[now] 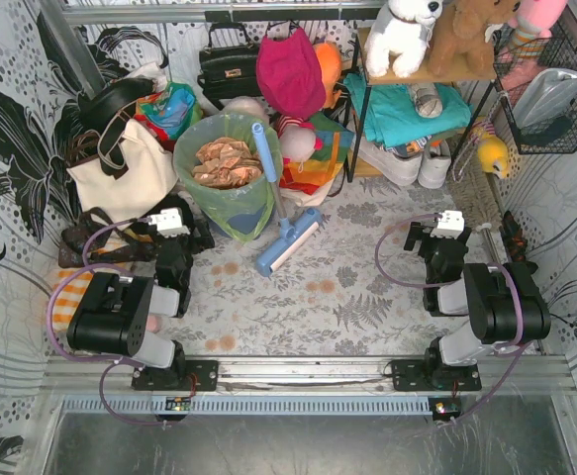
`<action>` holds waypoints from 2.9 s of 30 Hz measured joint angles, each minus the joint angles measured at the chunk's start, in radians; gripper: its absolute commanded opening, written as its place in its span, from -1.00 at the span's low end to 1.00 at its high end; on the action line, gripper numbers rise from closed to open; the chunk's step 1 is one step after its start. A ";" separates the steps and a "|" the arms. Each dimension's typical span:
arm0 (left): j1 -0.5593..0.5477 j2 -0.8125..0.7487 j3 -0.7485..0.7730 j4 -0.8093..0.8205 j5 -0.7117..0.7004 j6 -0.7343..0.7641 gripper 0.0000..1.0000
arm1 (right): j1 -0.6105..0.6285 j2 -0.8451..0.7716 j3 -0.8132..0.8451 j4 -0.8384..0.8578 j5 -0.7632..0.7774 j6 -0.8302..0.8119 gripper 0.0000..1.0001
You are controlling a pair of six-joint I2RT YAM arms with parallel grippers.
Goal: Tie the trash bag
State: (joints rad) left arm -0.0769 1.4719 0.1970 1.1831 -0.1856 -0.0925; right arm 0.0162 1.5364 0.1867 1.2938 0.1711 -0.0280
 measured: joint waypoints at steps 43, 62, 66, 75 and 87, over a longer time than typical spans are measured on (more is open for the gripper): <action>0.000 0.000 0.000 -0.004 0.006 0.000 0.96 | 0.000 0.000 0.000 0.000 0.000 0.000 0.93; 0.000 0.000 0.000 -0.004 0.007 0.000 0.96 | 0.000 0.000 0.000 0.000 0.000 0.000 0.93; 0.000 0.000 0.000 -0.004 0.007 0.000 0.96 | 0.000 0.000 0.000 0.000 -0.002 0.000 0.93; 0.000 0.000 0.000 -0.004 0.010 0.000 0.96 | 0.000 0.000 0.000 0.000 -0.008 0.000 0.93; -0.010 -0.027 0.007 -0.061 0.014 0.007 0.96 | 0.000 -0.066 0.033 -0.149 -0.021 -0.016 0.93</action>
State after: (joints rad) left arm -0.0864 1.4452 0.2039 1.1225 -0.1715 -0.0856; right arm 0.0162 1.4700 0.2199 1.1446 0.1497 -0.0437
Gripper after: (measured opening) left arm 0.977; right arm 0.969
